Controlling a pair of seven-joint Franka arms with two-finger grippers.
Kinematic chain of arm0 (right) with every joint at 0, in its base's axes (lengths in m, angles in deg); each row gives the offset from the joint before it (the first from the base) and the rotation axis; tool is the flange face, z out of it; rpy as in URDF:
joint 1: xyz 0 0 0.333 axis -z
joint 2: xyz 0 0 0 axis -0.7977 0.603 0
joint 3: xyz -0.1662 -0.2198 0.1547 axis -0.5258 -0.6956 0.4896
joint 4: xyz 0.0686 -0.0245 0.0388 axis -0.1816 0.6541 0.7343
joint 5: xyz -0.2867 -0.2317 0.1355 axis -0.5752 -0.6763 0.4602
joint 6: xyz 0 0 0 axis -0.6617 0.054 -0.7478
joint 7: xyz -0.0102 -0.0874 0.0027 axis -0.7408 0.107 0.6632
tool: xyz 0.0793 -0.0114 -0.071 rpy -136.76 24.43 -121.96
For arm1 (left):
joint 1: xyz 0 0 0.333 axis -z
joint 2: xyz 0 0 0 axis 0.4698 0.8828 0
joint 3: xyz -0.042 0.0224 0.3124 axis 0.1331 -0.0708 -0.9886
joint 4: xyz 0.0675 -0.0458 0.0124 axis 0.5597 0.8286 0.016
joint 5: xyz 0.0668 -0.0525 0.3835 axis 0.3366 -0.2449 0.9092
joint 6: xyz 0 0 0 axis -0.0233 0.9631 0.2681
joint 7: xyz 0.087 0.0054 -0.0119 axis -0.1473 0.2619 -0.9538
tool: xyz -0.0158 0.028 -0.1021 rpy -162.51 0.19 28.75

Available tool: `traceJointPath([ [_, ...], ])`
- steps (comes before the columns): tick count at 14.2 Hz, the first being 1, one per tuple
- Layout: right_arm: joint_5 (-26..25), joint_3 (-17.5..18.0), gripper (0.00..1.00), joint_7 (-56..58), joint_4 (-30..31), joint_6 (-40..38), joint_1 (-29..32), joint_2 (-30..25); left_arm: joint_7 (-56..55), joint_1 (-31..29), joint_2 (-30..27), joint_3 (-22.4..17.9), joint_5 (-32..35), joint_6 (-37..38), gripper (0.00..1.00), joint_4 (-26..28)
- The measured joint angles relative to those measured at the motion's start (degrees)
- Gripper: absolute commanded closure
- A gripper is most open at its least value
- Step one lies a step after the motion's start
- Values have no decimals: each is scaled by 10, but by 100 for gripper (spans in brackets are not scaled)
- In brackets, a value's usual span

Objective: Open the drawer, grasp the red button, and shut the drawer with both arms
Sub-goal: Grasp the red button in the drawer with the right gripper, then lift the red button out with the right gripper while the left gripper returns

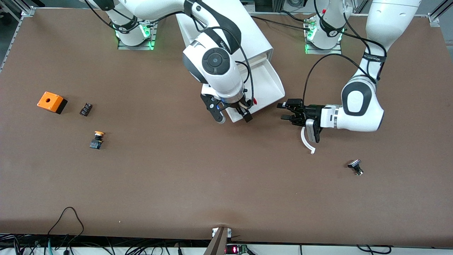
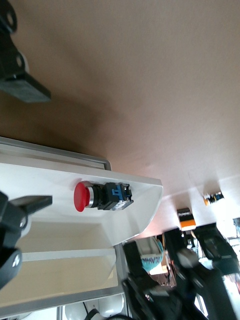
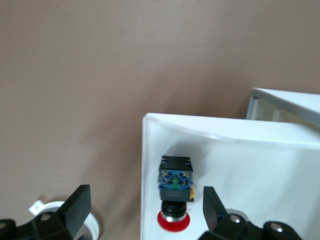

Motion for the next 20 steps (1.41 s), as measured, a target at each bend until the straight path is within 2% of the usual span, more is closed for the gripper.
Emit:
traceJointPath([
  [5,5,1,1,-25,0,-2,-19,32,-104,-14,-52,-4,84,18,0,-5],
  [7,26,1,6,-26,0,-3,-20,37,-172,-15,-71,-4,117,29,0,-5],
  [8,32,1,14,-26,0,-7,-20,37,-208,-14,-82,-2,136,35,0,-6],
  [9,34,1,27,-26,-2,-12,-20,37,-242,-14,-93,-1,158,40,0,-8],
  [11,34,1,61,-26,-6,-20,-20,37,-310,-14,-110,0,207,64,0,-20],
  [14,34,1,98,-25,-8,-22,-20,37,-449,-14,-128,3,296,90,0,-45],
  [18,34,1,100,-23,-10,-23,-20,36,-643,-13,-149,18,439,92,0,-64],
  [20,34,0,100,-20,-14,-25,-20,35,-685,-13,-152,20,504,87,0,-73],
])
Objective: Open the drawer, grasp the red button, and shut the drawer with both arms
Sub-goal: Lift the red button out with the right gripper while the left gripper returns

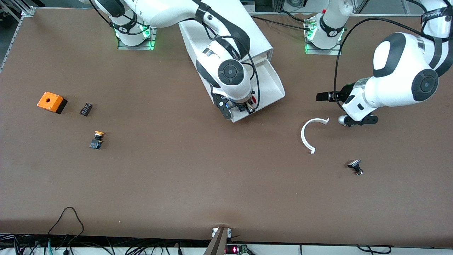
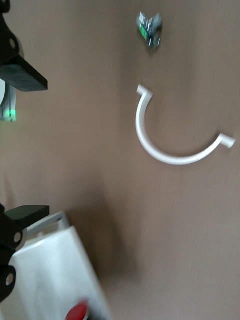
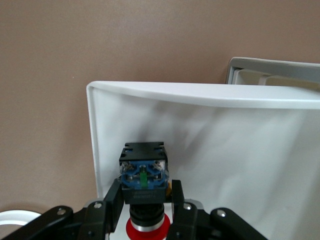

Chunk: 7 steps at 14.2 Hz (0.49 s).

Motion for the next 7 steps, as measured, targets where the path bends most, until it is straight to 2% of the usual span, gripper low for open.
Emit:
traceJointPath([
  [4,0,-7,100,34,-17,-22,15,-32,-14,0,1,1,20,-19,0,-3],
  [7,-3,-12,100,167,-19,-76,57,-73,-62,0,5,19,20,-47,0,1],
])
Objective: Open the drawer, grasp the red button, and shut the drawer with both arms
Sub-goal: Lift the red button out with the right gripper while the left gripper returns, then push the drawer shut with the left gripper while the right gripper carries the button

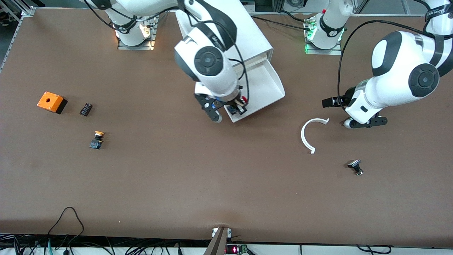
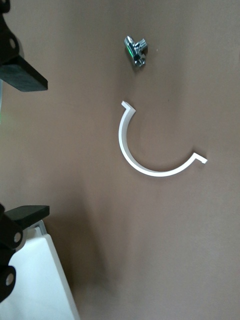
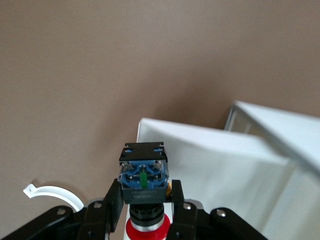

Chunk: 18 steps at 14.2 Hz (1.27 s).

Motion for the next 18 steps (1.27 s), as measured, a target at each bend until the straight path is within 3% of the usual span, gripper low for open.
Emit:
traceJointPath([
  [4,-6,-39,100,265,2,-85,57,-29,-172,10,42,68,0,-120,0,14],
  [9,-61,-115,100,545,51,-93,61,-48,-310,55,123,97,1,-249,0,16],
  [12,-62,-166,100,664,115,-50,77,-49,-342,67,146,128,1,-263,0,20],
  [18,-36,-176,100,829,263,94,207,-39,-412,68,144,218,2,-263,0,47],
])
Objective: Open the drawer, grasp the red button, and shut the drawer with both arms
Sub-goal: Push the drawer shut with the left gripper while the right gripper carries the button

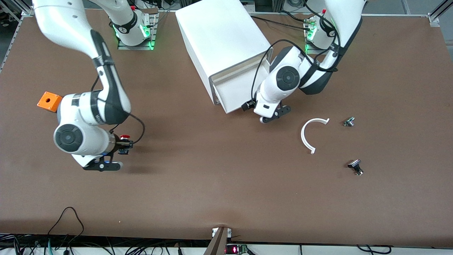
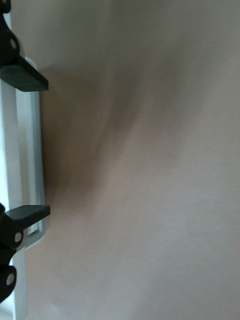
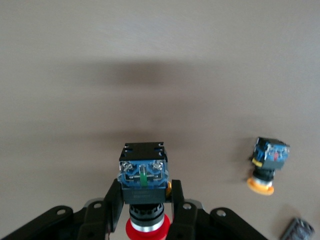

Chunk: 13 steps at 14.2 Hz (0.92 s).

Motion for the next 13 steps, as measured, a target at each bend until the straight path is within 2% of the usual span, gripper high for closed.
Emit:
traceJointPath([
  [4,27,1,100,59,55,52,53,23,-11,-1,0,50,-2,0,0,9],
  [5,35,1,90,65,58,53,58,28,-13,-1,0,64,-4,0,0,13],
  [6,39,1,60,66,59,54,60,33,-18,-1,0,77,-6,0,0,18],
  [7,41,1,22,66,59,54,60,36,-20,-1,0,88,-9,0,0,22],
  [8,42,3,1,66,59,54,60,37,-24,-1,-1,93,-10,-1,0,24],
  [13,42,8,1,66,48,56,57,28,-23,-13,-17,95,-17,0,0,23],
])
